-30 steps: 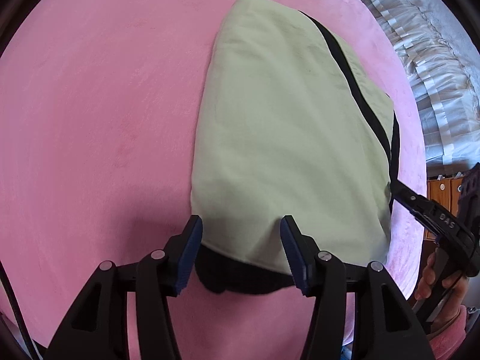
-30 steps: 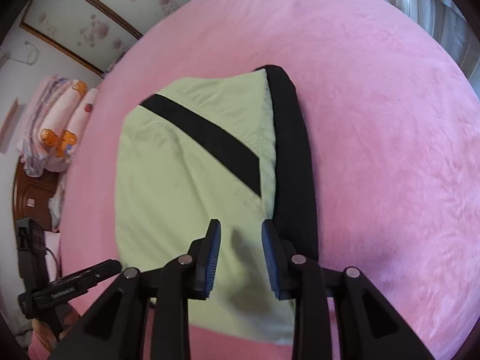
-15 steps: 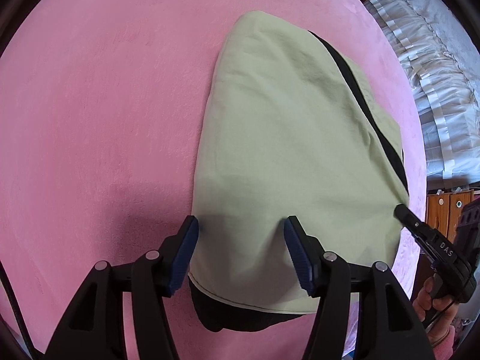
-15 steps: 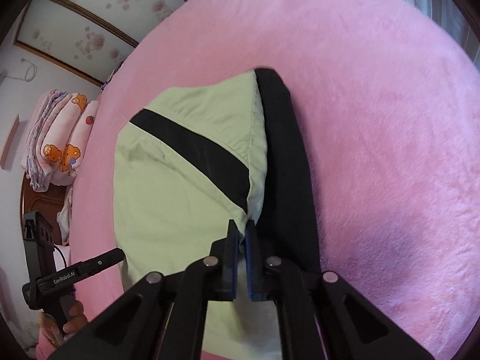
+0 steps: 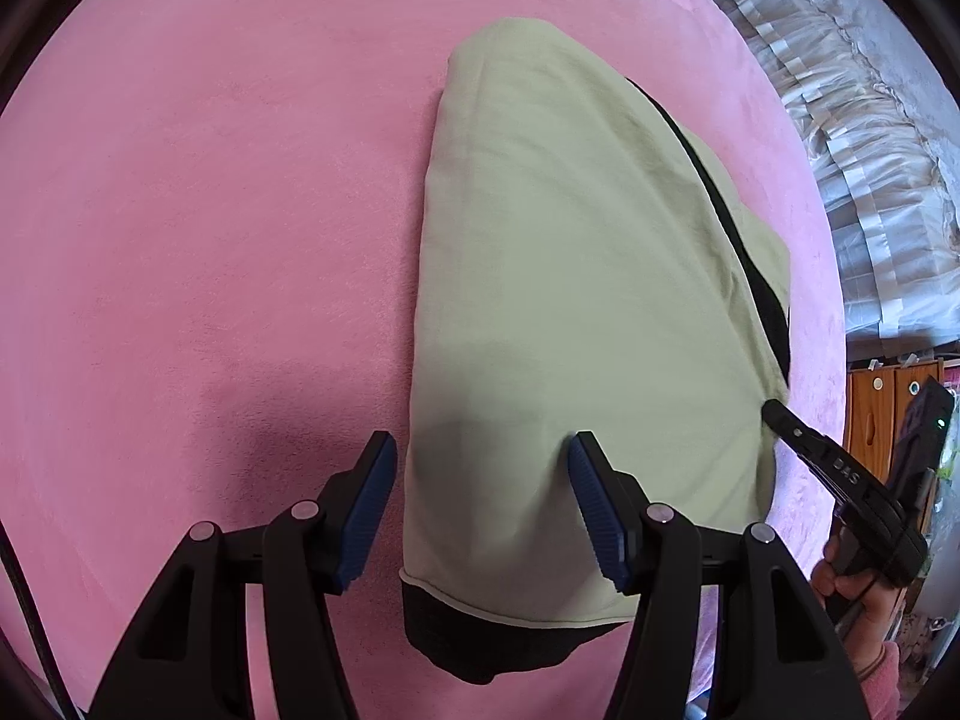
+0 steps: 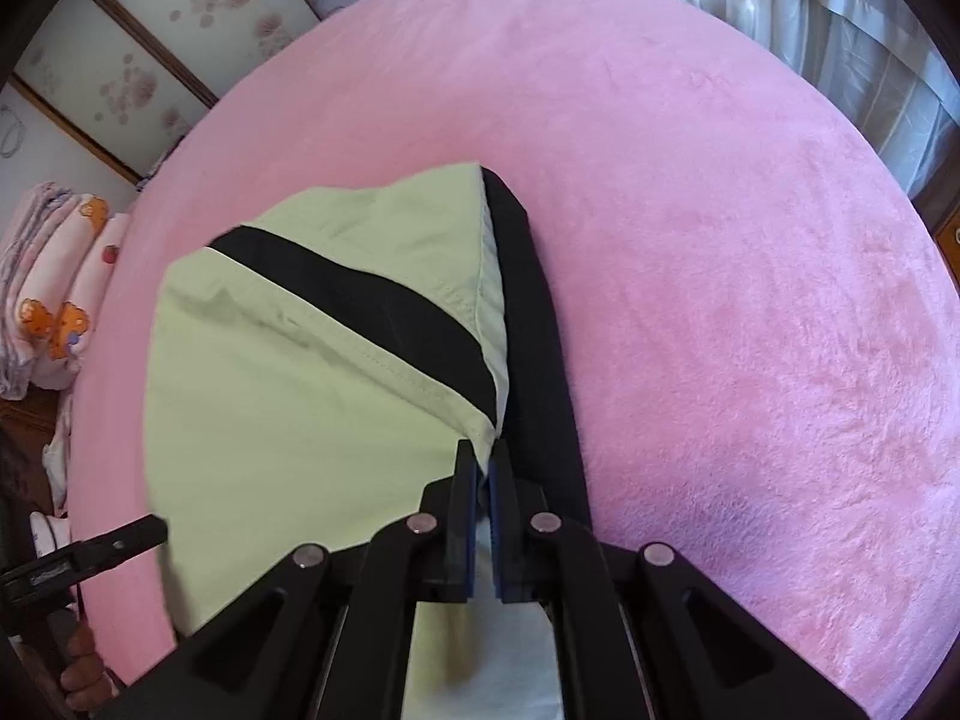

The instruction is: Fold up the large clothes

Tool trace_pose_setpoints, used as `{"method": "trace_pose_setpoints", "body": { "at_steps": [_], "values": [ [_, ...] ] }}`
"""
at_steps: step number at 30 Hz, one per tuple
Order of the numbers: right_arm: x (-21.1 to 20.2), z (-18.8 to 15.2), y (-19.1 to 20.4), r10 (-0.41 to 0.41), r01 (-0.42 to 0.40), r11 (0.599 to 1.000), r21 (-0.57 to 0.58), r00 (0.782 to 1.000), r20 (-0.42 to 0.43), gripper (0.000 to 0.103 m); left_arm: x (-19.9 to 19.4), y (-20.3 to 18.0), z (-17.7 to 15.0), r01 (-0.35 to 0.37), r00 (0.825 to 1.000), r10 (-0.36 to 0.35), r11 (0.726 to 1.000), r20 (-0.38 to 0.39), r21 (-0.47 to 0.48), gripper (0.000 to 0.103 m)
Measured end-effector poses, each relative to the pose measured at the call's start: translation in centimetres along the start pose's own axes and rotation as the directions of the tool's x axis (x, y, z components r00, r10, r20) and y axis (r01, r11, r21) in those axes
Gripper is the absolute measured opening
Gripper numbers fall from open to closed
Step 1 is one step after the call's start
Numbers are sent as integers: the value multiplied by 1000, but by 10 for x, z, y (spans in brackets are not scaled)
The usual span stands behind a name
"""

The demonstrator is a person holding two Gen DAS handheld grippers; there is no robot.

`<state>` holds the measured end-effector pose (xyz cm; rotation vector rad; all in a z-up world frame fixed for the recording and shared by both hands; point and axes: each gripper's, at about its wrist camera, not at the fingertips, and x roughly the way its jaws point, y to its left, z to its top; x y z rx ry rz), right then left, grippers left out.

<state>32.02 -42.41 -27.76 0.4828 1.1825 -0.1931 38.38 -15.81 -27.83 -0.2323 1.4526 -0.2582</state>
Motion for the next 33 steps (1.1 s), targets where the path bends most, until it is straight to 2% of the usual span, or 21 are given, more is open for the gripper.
{"method": "trace_pose_setpoints", "body": {
  "at_steps": [7, 10, 13, 17, 19, 22, 24, 28, 31, 32, 33],
  "values": [
    [37, -3, -4, -63, 64, 998, 26, 998, -20, 3, 13, 4, 2, 12, 1000, -12, 1000, -9, -2, 61],
    [42, -3, -11, -39, 42, 993, 111, 999, -28, 4, 14, 8, 2, 10, 1000, -10, 1000, -13, -20, 60],
    [34, 1, -14, -9, 14, 987, 161, 999, -35, 5, 2, 2, 0, -5, 1000, 5, 1000, 24, 6, 59],
    [3, 5, -1, -49, 49, 997, 65, 999, -10, 6, -14, -11, 2, -24, 998, 20, 997, 60, 71, 59],
    [-14, 7, 11, -82, 82, 997, 7, 996, 29, 7, -20, -18, 6, -32, 997, 24, 995, 77, 96, 59],
    [-44, 14, 31, -106, 115, 992, -60, 985, 138, 7, -30, -30, 16, -30, 992, 13, 991, 126, 128, 59],
    [-53, 24, 43, -73, 92, 991, -97, 980, 184, 8, -32, -36, 28, -29, 987, 6, 990, 158, 141, 59],
    [-41, 48, 76, 111, -75, 979, -187, 975, 191, 8, -27, -49, 54, -19, 983, -9, 988, 183, 152, 57],
    [-16, 61, 100, 176, -133, 960, -246, 971, 161, 8, -15, -49, 77, 9, 982, -33, 992, 186, 129, 39],
    [-9, 61, 106, 186, -141, 955, -261, 970, 158, 8, -9, -49, 80, 16, 983, -36, 993, 177, 118, 35],
    [-1, 63, 112, 205, -156, 949, -272, 966, 159, 8, -2, -49, 87, 34, 986, -51, 994, 160, 102, 26]
  ]
}}
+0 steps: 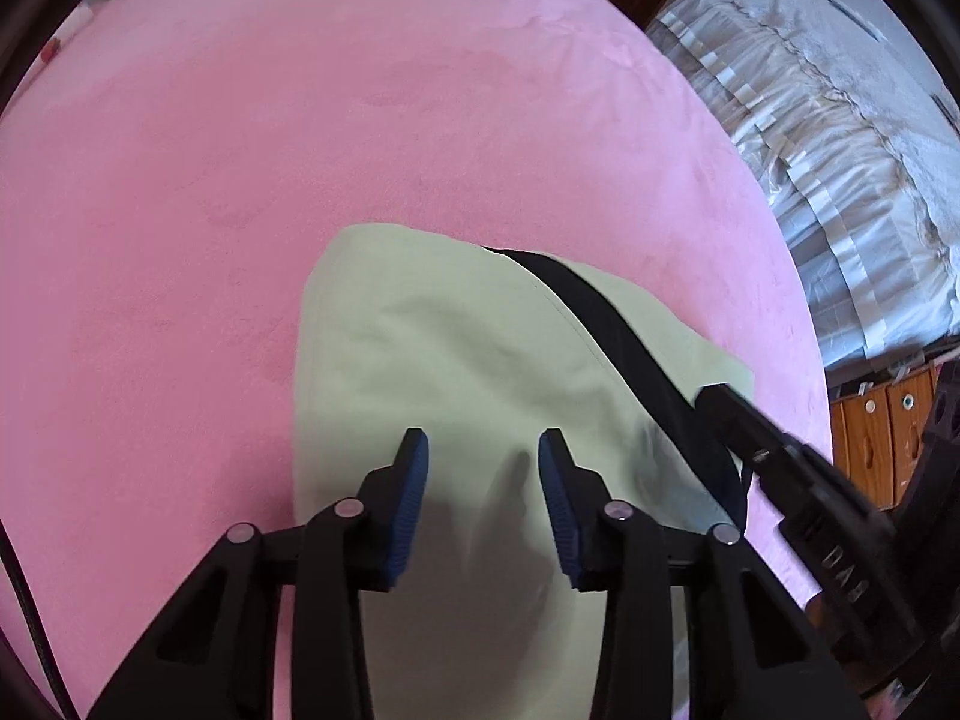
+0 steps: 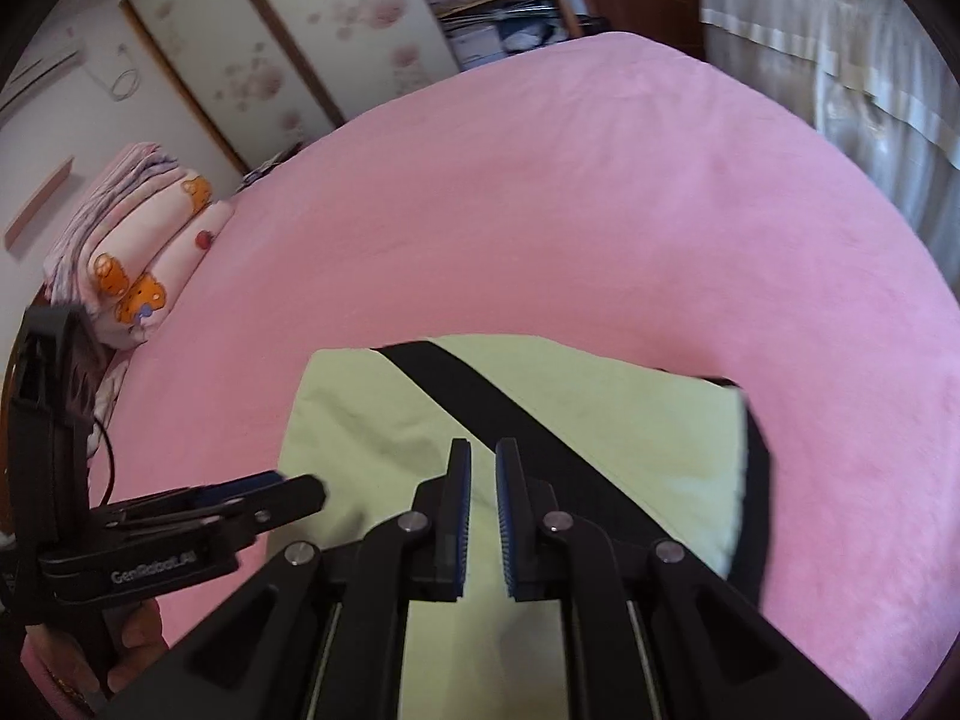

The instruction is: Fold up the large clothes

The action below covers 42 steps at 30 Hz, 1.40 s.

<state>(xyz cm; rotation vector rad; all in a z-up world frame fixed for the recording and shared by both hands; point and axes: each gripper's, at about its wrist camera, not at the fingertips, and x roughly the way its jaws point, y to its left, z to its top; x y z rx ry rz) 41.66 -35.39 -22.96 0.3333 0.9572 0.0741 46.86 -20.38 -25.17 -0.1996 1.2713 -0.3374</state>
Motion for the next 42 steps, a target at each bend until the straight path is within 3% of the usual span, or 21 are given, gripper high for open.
{"method": "trace_pose_setpoints", "body": {
  "at_steps": [3, 5, 7, 11, 13, 15, 17, 19, 20, 23, 31, 37, 42],
  "values": [
    [30, 0, 10, 25, -25, 1000, -1, 1000, -19, 1, 22, 3, 11, 78, 996, -80, 995, -31, -62, 8],
    [53, 1, 12, 26, -26, 1000, 2, 997, -68, 0, 36, 6, 17, 100, 993, -105, 992, -54, -78, 7],
    [70, -2, 8, 29, -29, 1000, 5, 996, -87, 0, 46, 7, 20, 77, 994, -82, 994, -65, -80, 6],
    [84, -8, -9, -65, 64, 998, -17, 993, -100, 0, 52, 15, 22, 93, 993, -100, 989, -59, -118, 4],
    [81, -7, -27, -89, 92, 995, 38, 993, -74, 0, 49, 20, 23, 104, 993, -113, 983, -47, -153, 4],
    [75, -6, -41, -61, 67, 995, 79, 995, -74, 0, 44, 16, 28, 82, 996, -84, 987, -15, -137, 4],
    [68, -7, -45, -86, 90, 993, 71, 994, -66, 0, 37, 13, 33, 36, 999, -34, 994, 22, -101, 4],
    [58, -8, -50, -207, 209, 976, 59, 978, -38, 0, 33, 15, 37, 15, 999, -12, 997, 45, -81, 4],
    [54, -9, -56, -218, 220, 973, 73, 975, -36, 0, 34, 16, 39, 20, 999, -16, 996, 42, -84, 4],
    [45, -12, -83, -173, 179, 963, 200, 984, -48, 0, 31, 33, 42, 50, 997, -44, 992, 56, -119, 4],
    [39, -19, -88, -237, 241, 954, 176, 970, -49, 0, 44, 52, 31, 33, 997, -28, 997, 76, -72, 2],
    [46, -36, -95, -250, 255, 950, 178, 967, -53, 0, 55, 84, 29, 173, 984, -162, 964, 71, -202, 1],
    [33, -35, -94, -254, 266, 948, 178, 963, -84, 0, 35, 72, 15, 84, 995, -79, 992, 53, -98, 1]
  ]
}}
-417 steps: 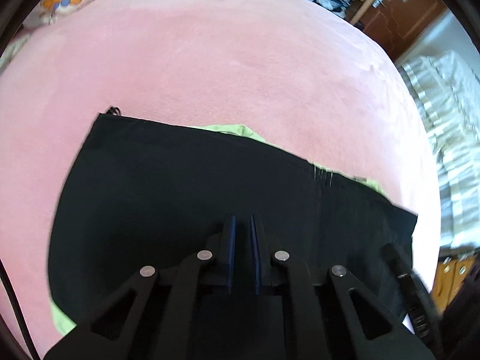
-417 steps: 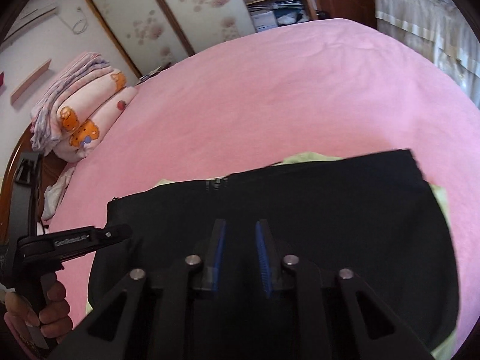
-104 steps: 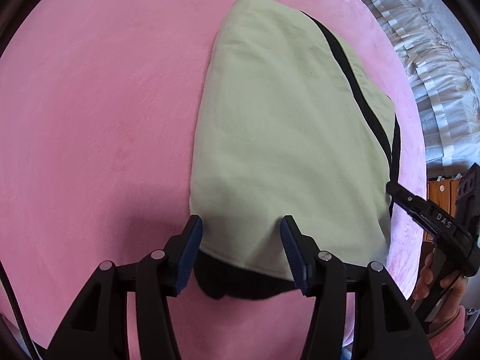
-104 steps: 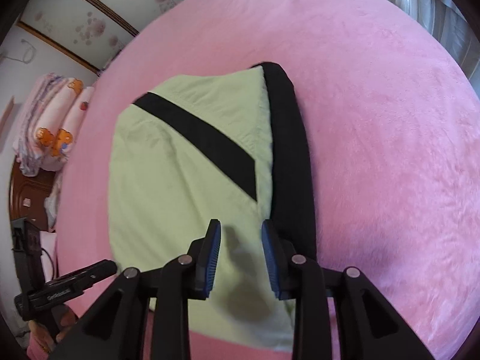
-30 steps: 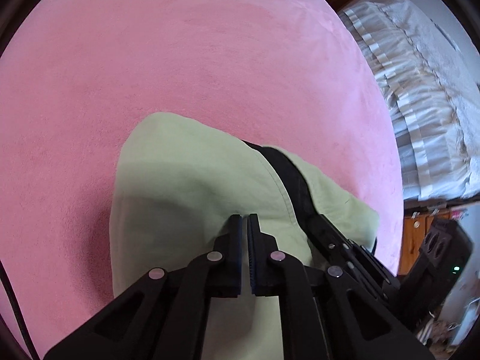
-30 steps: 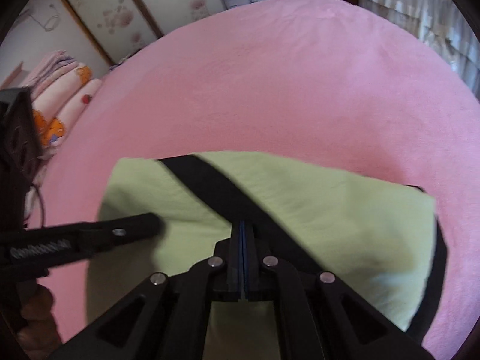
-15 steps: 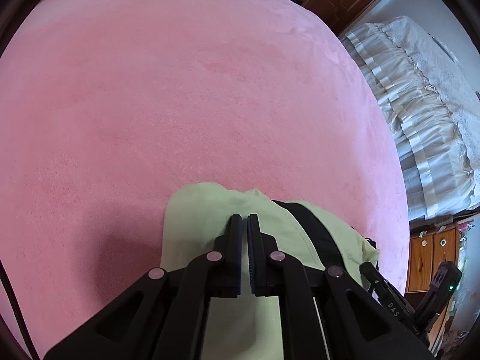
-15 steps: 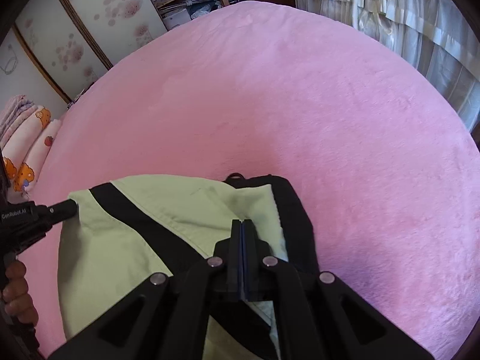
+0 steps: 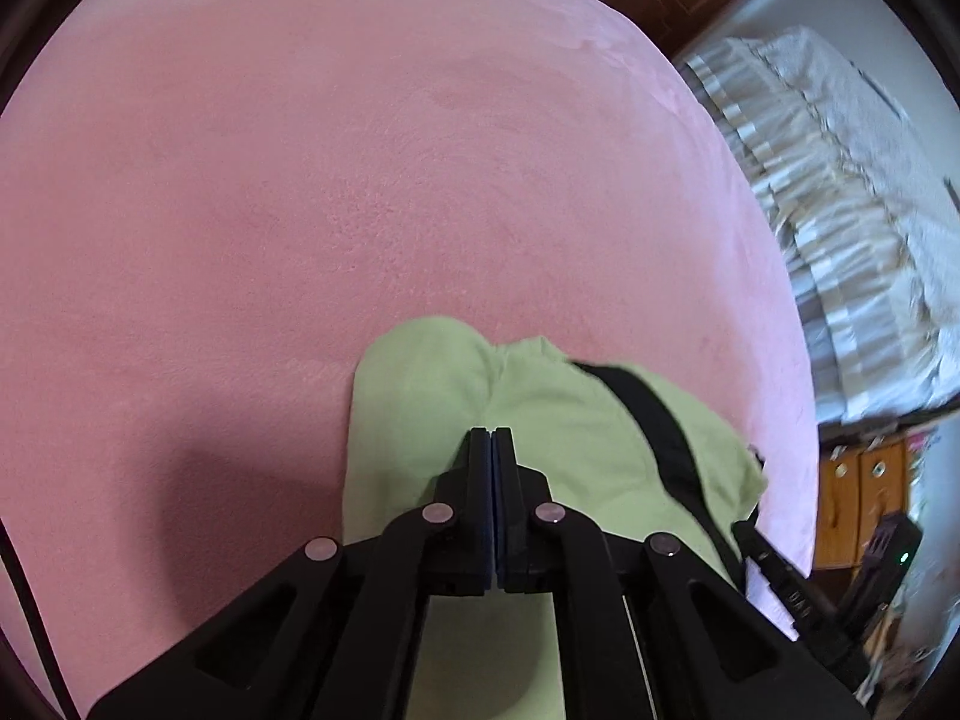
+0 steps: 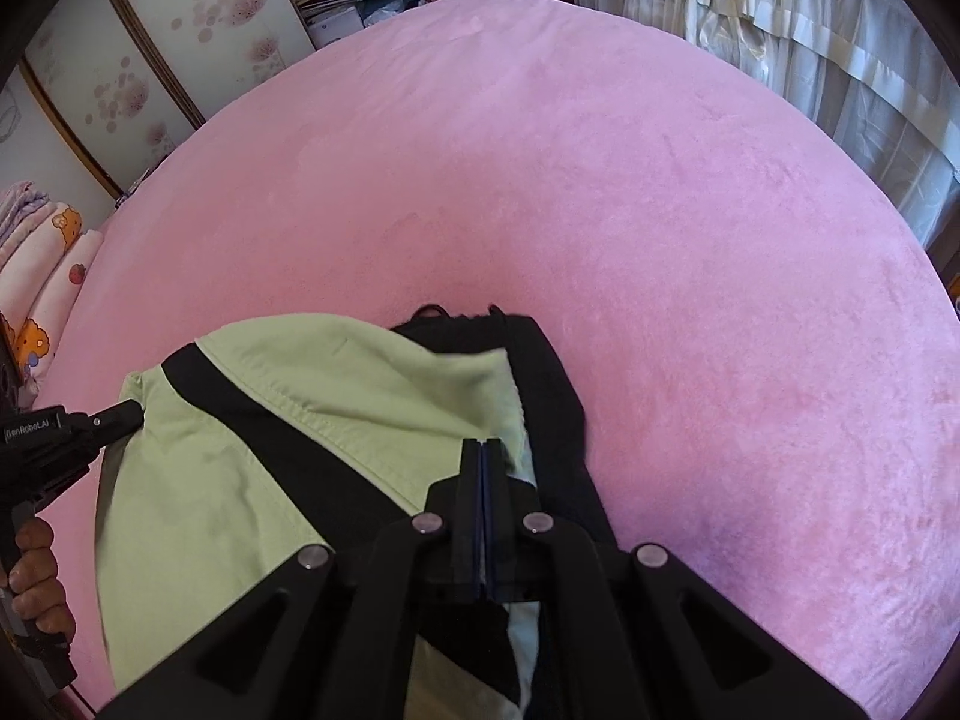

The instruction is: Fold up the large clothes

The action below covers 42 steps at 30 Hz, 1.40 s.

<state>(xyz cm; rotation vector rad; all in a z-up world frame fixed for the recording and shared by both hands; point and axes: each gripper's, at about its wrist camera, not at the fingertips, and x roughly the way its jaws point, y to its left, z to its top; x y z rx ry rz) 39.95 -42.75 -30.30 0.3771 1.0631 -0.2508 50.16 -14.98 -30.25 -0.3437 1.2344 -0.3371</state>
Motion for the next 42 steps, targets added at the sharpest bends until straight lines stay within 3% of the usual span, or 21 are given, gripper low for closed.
{"method": "trace_pose_setpoints", "body": {
  "at_steps": [2, 6, 10, 11, 13, 14, 15, 22, 25, 33, 38, 42],
  "values": [
    [-7, -6, -6, 22, -22, 1000, 16, 1000, -21, 0, -8, 3, -10, 12, 1000, -13, 1000, -16, -13, 1],
    [-22, -21, -12, -17, 17, 1000, -8, 998, -63, 0, -27, 10, -31, 38, 999, -40, 997, -26, -65, 1],
    [-42, -42, -32, 78, -69, 994, 80, 989, -124, 6, -46, 5, -51, 17, 999, -20, 996, -32, -86, 5],
    [-46, -46, -38, 98, -85, 991, 101, 986, -135, 7, -51, 6, -59, 10, 999, -13, 996, -35, -85, 8],
    [-54, -56, -48, 136, -114, 983, 141, 977, -162, 15, -57, 7, -71, -18, 999, 14, 996, -51, -91, 26],
    [-57, -60, -52, 144, -118, 981, 152, 975, -170, 18, -59, 8, -78, -37, 998, 32, 995, -63, -92, 42],
    [-61, -64, -54, 148, -121, 980, 157, 973, -178, 22, -63, 9, -87, -48, 997, 42, 995, -71, -91, 47],
    [-85, -93, -66, 171, -136, 977, 162, 959, -227, 32, -82, 12, -141, -157, 983, 145, 983, -112, -100, 50],
    [-95, -101, -68, 187, -150, 974, 170, 954, -234, 40, -93, 7, -161, -201, 976, 191, 975, -107, -98, 62],
    [-120, -122, -64, 85, -61, 993, 99, 962, -260, 66, -115, -35, -191, -293, 953, 290, 956, -86, -23, 92],
    [-136, -129, -41, -16, 0, 998, -64, 968, -250, 71, -117, -65, -197, -330, 940, 332, 943, -82, 35, 94],
    [-145, -130, -20, -46, 3, 985, -173, 969, -242, 71, -119, -82, -200, -367, 926, 373, 926, -61, 90, 94]
  ]
}}
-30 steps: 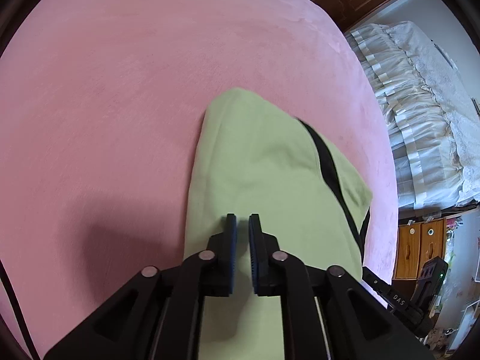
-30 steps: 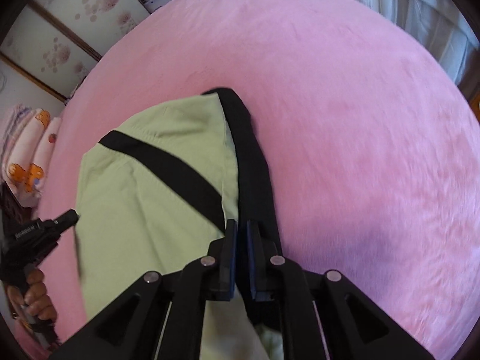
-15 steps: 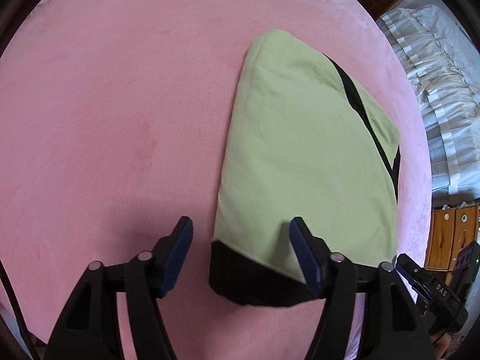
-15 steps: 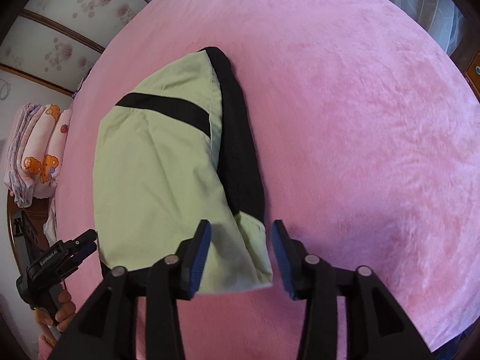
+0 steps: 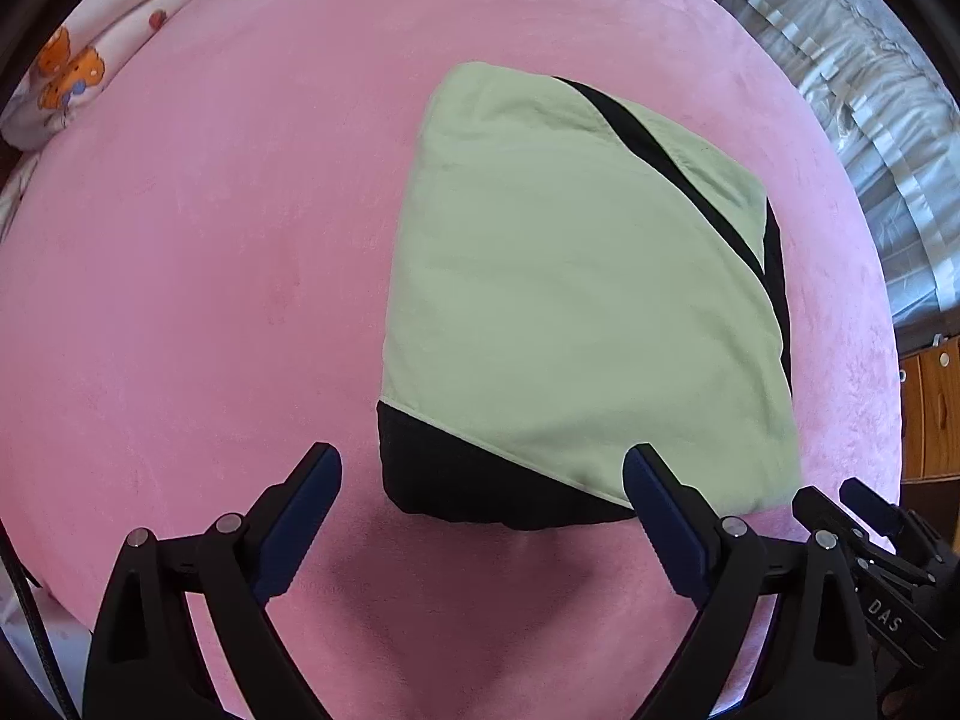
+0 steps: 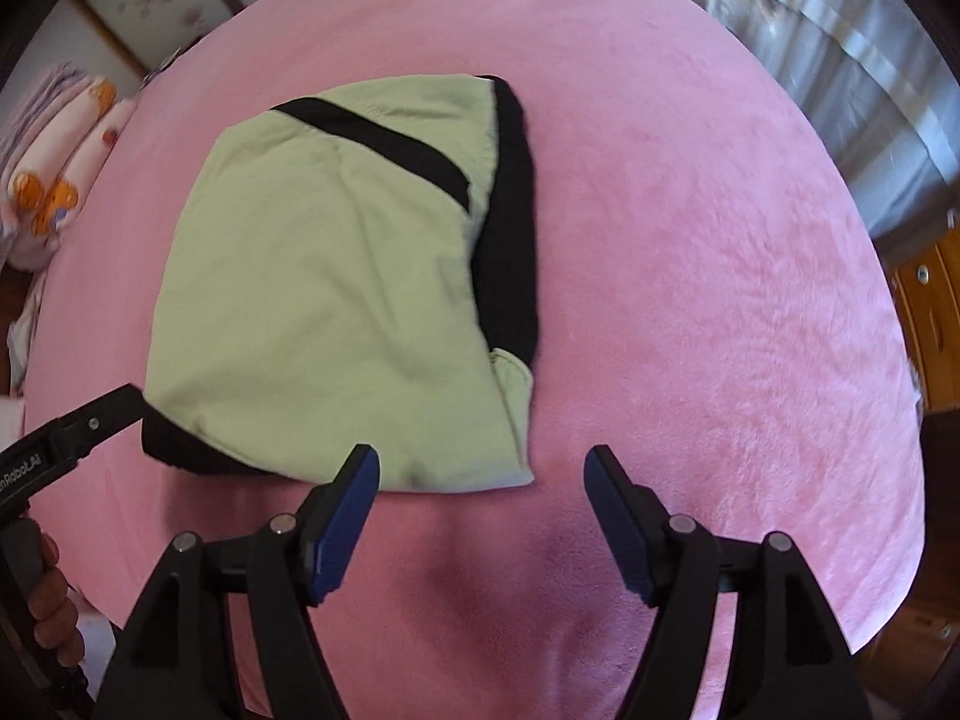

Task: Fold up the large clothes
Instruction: 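Open both grippers and release the squared green bundle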

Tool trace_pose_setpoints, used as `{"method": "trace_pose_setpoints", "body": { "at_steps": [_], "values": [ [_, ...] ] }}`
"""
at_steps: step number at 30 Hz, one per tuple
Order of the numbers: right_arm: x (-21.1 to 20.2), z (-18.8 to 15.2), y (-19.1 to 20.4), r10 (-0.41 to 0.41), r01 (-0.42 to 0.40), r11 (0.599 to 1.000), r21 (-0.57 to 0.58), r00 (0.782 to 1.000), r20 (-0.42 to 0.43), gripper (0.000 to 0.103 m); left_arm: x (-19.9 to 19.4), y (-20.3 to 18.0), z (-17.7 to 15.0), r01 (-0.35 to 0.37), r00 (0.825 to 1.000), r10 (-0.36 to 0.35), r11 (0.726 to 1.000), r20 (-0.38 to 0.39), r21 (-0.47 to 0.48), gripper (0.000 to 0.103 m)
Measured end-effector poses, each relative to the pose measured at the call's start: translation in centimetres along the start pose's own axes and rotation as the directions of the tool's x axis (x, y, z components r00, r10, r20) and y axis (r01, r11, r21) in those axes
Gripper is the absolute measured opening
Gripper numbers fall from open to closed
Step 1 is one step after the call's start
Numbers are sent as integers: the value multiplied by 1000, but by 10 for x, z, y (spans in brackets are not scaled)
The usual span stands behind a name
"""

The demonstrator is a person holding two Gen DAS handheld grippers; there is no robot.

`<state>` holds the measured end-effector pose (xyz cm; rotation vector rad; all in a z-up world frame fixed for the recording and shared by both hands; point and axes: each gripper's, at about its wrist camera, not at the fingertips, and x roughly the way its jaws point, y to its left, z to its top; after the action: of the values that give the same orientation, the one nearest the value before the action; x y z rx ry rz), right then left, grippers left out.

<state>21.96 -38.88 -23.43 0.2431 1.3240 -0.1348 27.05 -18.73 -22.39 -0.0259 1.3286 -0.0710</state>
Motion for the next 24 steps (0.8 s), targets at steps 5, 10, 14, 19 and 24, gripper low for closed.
{"method": "trace_pose_setpoints", "body": {
  "at_steps": [5, 10, 14, 19, 24],
  "values": [
    [-9, 5, 18, 14, -14, 999, -47, 1000, 14, 74, -8, -5, -2, -1, 1000, 1, 1000, 4, -3, 94],
    [-11, 7, 22, 29, -29, 999, -40, 1000, 8, 76, -7, -7, -3, -3, 1000, 4, 1000, -10, 9, 94],
    [-9, 7, 19, 38, -39, 999, -37, 999, -7, 76, -5, -4, -3, 5, 1000, -5, 1000, -20, 5, 94],
    [5, 4, 14, 102, -104, 994, -42, 994, -42, 76, 6, 3, 2, 2, 999, -3, 1000, -37, -14, 94],
    [17, 6, -4, 185, -183, 982, 41, 981, -55, 76, 22, 16, 9, -1, 998, -2, 999, -63, -42, 94]
  ]
}}
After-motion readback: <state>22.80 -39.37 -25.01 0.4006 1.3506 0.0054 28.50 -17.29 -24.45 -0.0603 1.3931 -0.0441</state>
